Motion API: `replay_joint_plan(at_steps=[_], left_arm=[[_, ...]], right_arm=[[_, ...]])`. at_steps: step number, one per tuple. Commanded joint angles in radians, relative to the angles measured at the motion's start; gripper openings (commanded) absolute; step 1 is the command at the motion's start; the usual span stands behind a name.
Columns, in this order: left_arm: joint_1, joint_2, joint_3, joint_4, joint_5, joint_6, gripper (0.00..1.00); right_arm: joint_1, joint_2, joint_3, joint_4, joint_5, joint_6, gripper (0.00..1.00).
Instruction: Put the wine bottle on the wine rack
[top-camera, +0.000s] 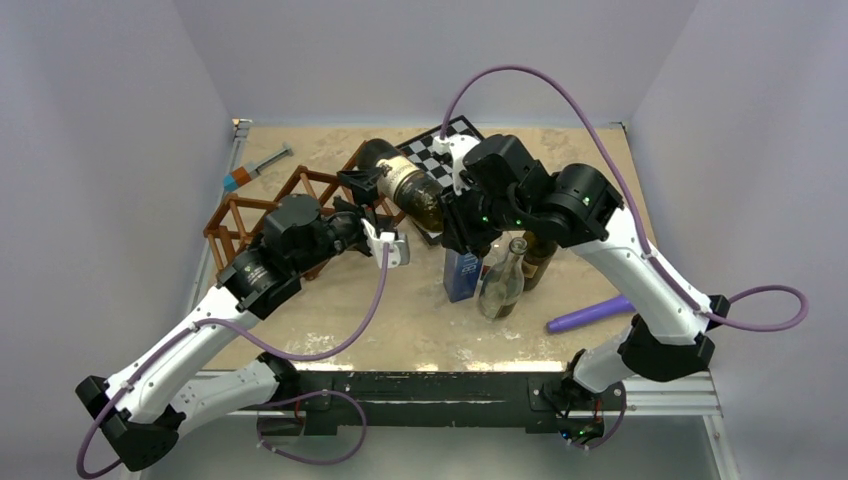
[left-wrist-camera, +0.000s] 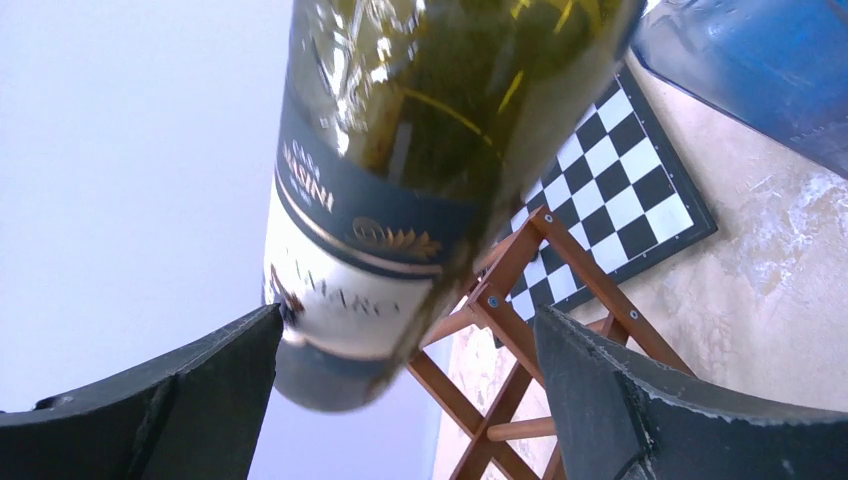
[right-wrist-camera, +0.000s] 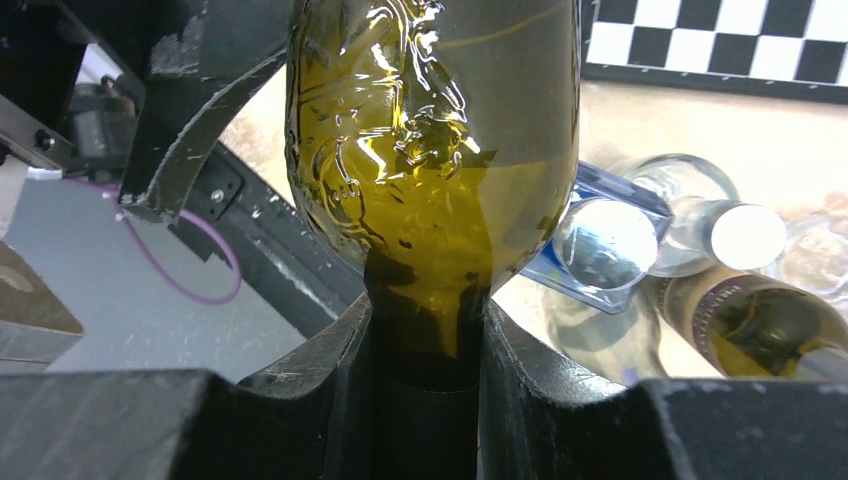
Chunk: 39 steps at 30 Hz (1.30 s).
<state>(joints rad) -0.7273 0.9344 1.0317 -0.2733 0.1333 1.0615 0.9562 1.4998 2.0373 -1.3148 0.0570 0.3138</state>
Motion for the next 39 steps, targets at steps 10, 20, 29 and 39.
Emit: replay_joint_plan(at_steps=[10,20,29,39], left_arm=[[-0.001,-0.096,0.105,-0.139,-0.091,-0.427,0.99],[0.000,-0.205,0.222,-0.258,-0.366,-0.922,0.99],[0.001,-0.190,0.287,-0.348,-0.479,-1.119,0.99],[0.198,-0.063,0.411,-0.567,-0.399,-1.381,0.99]], right_arm=[[-0.001,-0.139,-0.099,0.236,0.148,-0.024,0.00],[0.050,-0.196,-0.280,0.399,0.123,-0.057,0.00],[0.249,-0.171,-0.436,0.563,0.227,-0.074,0.00],[0.312,-0.157,-0.599,0.683,0.365,0.017,0.00]])
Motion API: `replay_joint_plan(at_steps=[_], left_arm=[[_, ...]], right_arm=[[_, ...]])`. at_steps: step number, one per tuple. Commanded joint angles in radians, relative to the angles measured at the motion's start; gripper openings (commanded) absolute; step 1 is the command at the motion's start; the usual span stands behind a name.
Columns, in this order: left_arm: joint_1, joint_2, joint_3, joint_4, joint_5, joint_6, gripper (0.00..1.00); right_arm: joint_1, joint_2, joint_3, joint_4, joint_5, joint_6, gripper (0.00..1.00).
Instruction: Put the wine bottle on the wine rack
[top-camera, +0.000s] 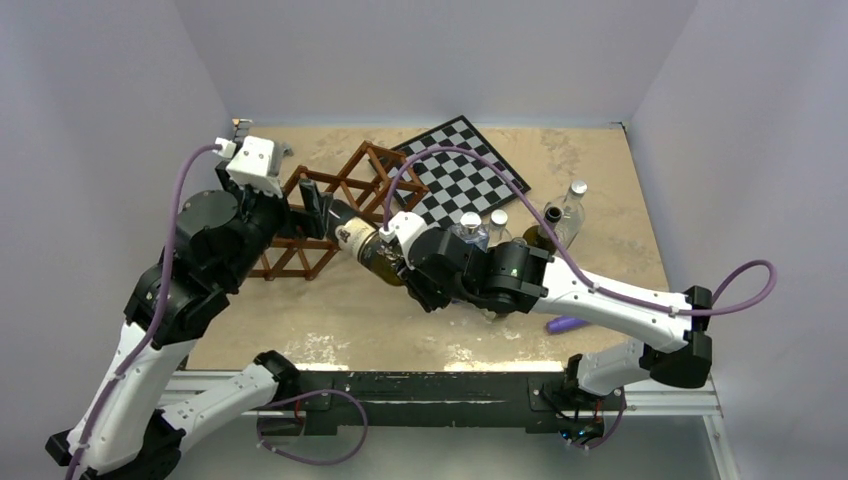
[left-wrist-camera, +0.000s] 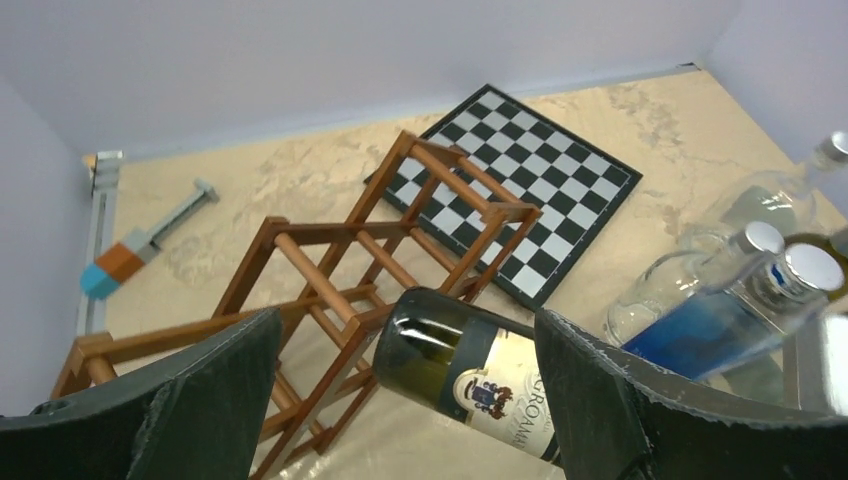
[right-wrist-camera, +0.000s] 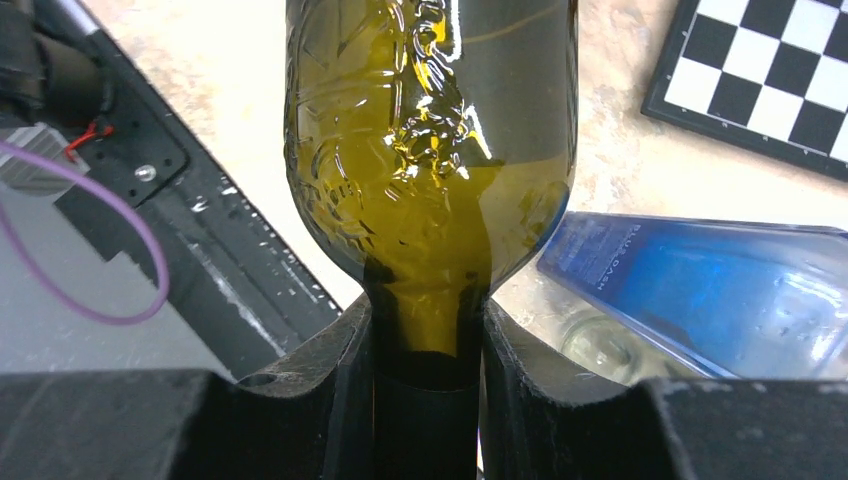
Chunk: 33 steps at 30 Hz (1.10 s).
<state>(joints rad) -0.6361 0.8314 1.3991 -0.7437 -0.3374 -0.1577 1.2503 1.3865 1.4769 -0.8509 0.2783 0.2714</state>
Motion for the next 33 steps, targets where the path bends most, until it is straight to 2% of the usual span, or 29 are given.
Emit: replay_joint_plan(at_steps=[1,7,12,17,24,33], left_arm=[[0.140,0.048,0.043,-0.112,0.101,-0.186,0.99],[0.272,0.094,0.041,-0.186,0.094,-0.282,0.99],[0.429,0.076,-0.025,-0.153,0.111,-0.307,0.99],[0.582,0.074,-0.057,-0.147,0.178,-0.311,0.99],[0.680,0.058,-0.110,-0.141,0.159,-0.370,0.97],[0.713,0.064,-0.160,-0.142,0.069,-0.376,0.97]], right_arm=[[0.023,-0.045,-0.055,0.223,0.162,0.076,0.00],[0.068,-0.063,-0.176,0.246,0.272,0.196,0.00],[0.096,-0.053,-0.286,0.284,0.362,0.293,0.00],[0.098,-0.036,-0.338,0.335,0.381,0.323,0.00],[0.098,0.023,-0.360,0.419,0.381,0.314,0.00],[0.098,0.059,-0.403,0.507,0.346,0.296,0.00]])
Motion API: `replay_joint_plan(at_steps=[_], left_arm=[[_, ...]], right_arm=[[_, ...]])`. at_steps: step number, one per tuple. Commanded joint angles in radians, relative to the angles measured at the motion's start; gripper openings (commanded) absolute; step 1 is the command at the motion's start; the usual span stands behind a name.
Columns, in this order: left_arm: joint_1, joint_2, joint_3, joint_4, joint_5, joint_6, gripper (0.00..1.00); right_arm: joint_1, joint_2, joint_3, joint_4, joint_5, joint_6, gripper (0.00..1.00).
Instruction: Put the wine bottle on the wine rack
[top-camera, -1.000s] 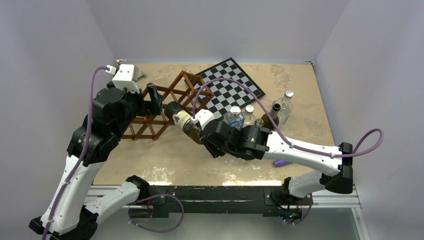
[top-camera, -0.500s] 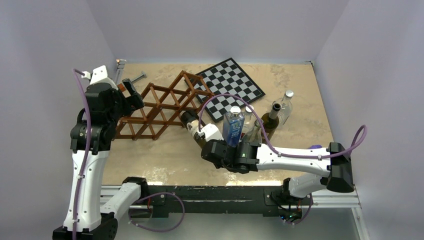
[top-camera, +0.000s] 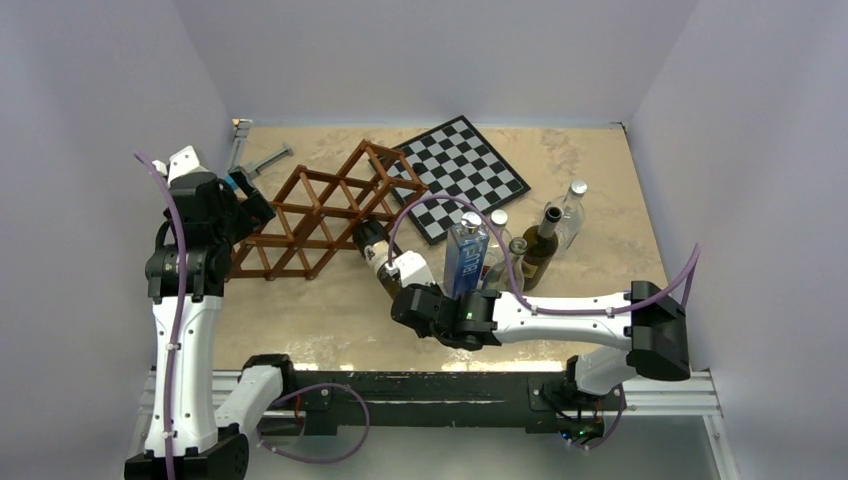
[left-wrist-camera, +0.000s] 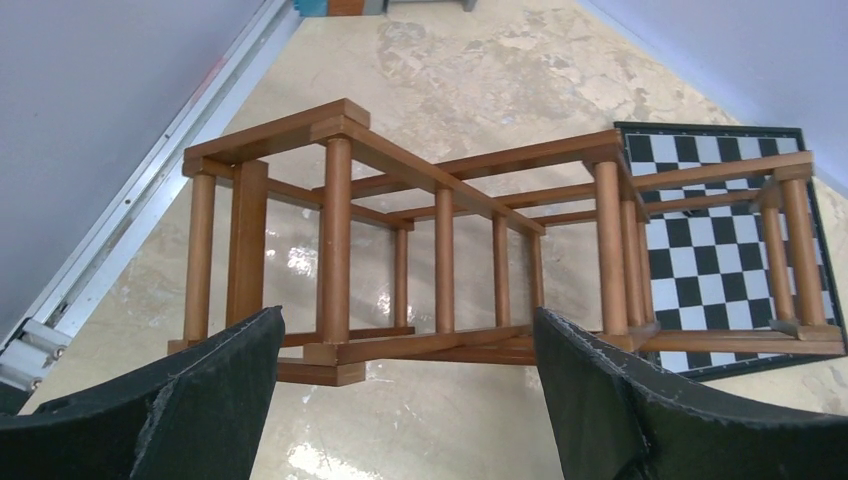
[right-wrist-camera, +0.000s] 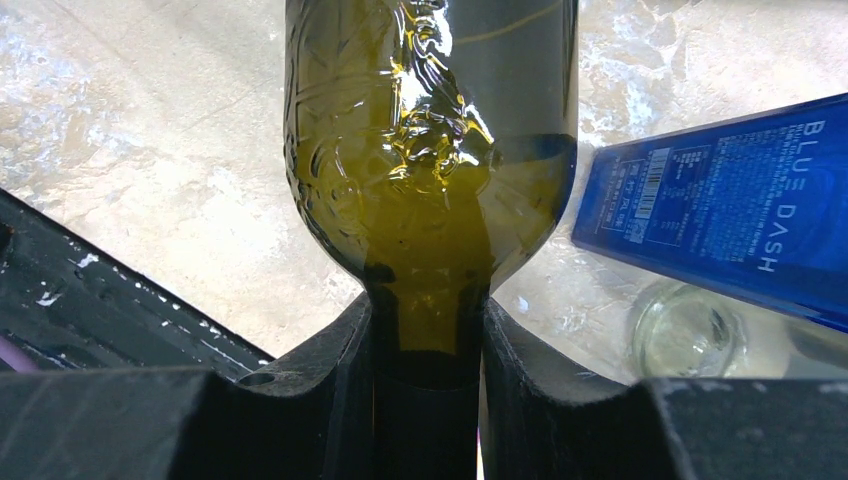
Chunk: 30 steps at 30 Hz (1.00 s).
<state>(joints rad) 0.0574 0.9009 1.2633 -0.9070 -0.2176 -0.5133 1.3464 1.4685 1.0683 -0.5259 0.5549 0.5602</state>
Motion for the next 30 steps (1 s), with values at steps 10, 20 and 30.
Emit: replay_joint_plan(at_steps=[10,20,30], left_arm=[[0.072,0.015,-0.118,0.026,-0.029,-0.064,0.97],[0.083,-0.015,-0.156,0.014,-0.063,-0.065,0.83],[0.084,-0.046,-0.199,0.021,-0.063,-0.053,0.75]], right_arm=[[0.000,0.033,-0.002,0.267,0.051,-0.039,0.00],[-0.001,0.106,0.047,0.237,0.163,0.016,0.00],[-0.019,0.119,0.072,0.205,0.225,0.021,0.00]])
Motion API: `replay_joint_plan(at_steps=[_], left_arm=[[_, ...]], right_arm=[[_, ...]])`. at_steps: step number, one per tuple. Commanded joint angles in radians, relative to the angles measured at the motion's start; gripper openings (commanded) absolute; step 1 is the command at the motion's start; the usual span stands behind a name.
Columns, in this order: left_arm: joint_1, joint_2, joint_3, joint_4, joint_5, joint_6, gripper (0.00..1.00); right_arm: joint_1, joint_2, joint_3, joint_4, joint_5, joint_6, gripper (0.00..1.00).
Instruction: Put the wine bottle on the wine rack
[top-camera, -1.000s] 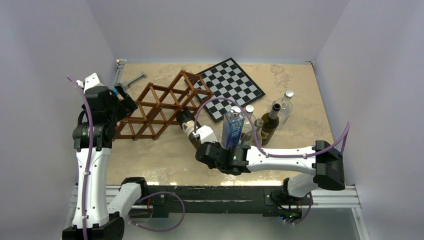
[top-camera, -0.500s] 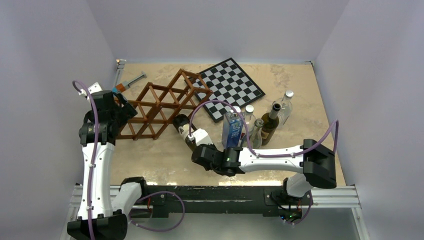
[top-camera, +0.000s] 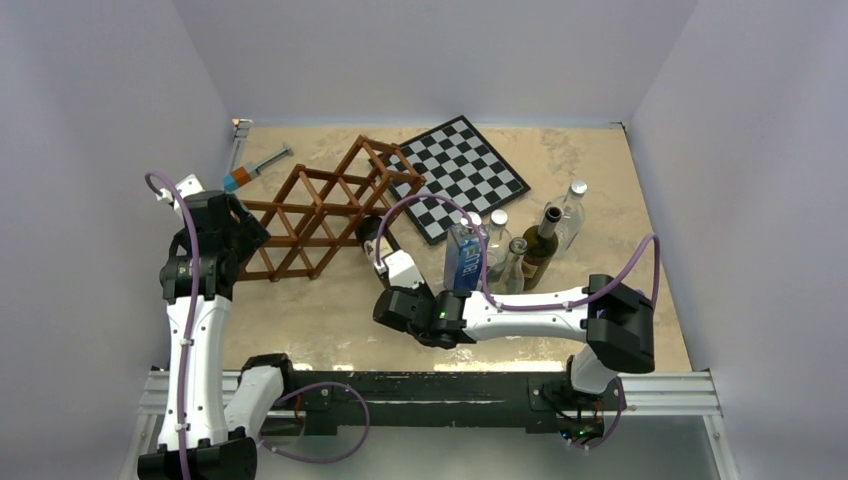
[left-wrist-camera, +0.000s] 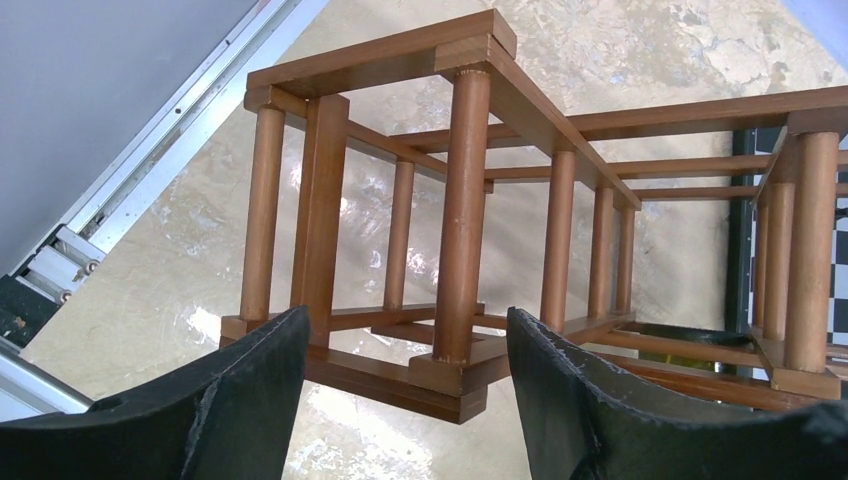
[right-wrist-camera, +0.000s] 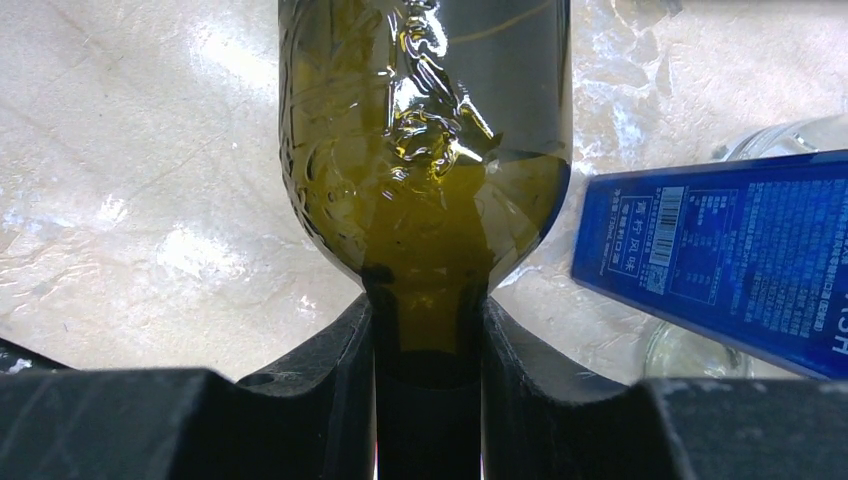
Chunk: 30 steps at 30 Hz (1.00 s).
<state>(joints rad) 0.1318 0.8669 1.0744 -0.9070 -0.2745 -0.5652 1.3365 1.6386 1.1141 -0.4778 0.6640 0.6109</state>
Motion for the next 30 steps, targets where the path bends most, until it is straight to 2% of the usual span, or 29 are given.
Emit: replay_joint_plan(at_steps=[1,9,14,23,30], left_arm=[[0.010,-0.010,-0.008,0.020,-0.005,0.001,0.75],[0.011,0.004,-0.002,0.005,0.012,0.014,0.74],[0.011,-0.003,-0.017,0.006,0.001,0.017,0.68],[0.011,0.016,-0.061,0.017,-0.010,0.018,0.63],[0.010,0.028,-0.092,0.033,0.021,0.026,0.51]], right_arm=[[-0.010,-0.051,0.025,0.192,0.105,-0.058,0.00],[-0.051,-0.018,0.004,0.461,0.032,-0.272,0.00],[-0.093,0.021,-0.005,0.575,0.026,-0.348,0.00],[-0.128,0.111,0.041,0.648,0.034,-0.423,0.00],[-0.158,0.157,0.087,0.666,0.007,-0.457,0.00]])
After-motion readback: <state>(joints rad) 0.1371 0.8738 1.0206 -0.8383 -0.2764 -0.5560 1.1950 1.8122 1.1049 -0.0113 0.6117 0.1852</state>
